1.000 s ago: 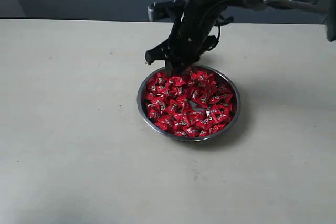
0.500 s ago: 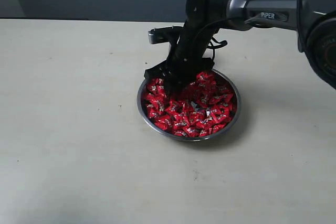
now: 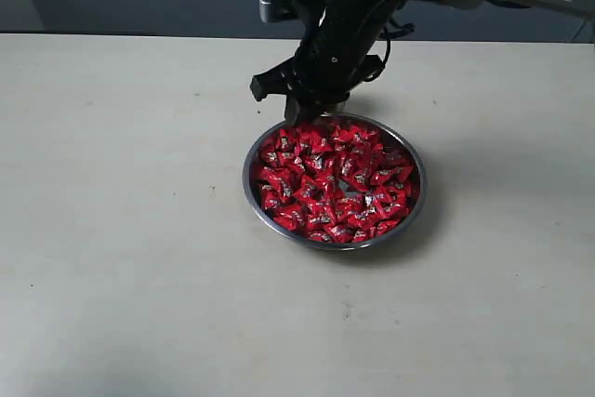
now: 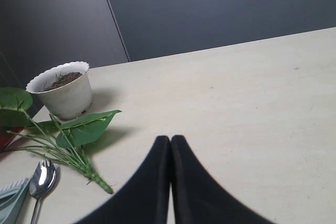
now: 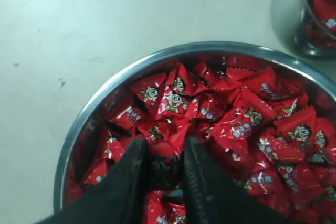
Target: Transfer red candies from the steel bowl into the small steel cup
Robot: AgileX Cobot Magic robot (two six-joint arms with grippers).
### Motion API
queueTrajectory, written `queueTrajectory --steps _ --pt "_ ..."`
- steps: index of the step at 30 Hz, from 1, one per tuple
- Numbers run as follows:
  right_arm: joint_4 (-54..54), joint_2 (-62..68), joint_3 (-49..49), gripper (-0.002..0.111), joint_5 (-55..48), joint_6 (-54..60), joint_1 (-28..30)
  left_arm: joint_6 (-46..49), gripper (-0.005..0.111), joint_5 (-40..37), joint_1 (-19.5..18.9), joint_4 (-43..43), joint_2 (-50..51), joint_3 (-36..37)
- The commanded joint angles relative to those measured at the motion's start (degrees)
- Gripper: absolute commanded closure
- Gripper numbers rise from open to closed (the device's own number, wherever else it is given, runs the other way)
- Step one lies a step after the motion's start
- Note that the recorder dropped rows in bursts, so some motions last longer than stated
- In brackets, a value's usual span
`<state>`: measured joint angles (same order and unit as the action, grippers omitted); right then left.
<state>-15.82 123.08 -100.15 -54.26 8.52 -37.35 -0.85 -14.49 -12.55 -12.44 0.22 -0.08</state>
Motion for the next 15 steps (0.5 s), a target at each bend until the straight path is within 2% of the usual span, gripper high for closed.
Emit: queueTrajectory --steps 1,2,4,7,8,15 --pt "2.84 1.87 -0.21 0.108 0.84 1.14 0.16 -0.21 0.106 0.63 0.16 -0.27 -0.22 0.08" --pt "2.73 2.27 -0.21 0.108 0.68 1.03 0.16 -0.21 0.106 0.63 0.16 -0.27 -0.22 0.08" --pt "1.28 3.1 -0.21 0.099 0.43 0.91 0.16 -0.21 0.106 0.63 0.16 -0.27 -0.22 0.08" --pt "1.99 3.26 -0.32 0.067 -0.6 0.91 0.16 -0.21 0.106 0.63 0.16 -0.27 -0.22 0.08" --pt "3.49 3.26 -0.73 0.061 -1.57 0.91 0.16 -0.21 0.106 0.63 0.16 -0.27 -0.22 0.08" --pt "13.44 3.14 -2.85 0.061 -8.56 1.56 0.16 -0.21 0.106 0.63 0.16 -0.27 -0.22 0.08"
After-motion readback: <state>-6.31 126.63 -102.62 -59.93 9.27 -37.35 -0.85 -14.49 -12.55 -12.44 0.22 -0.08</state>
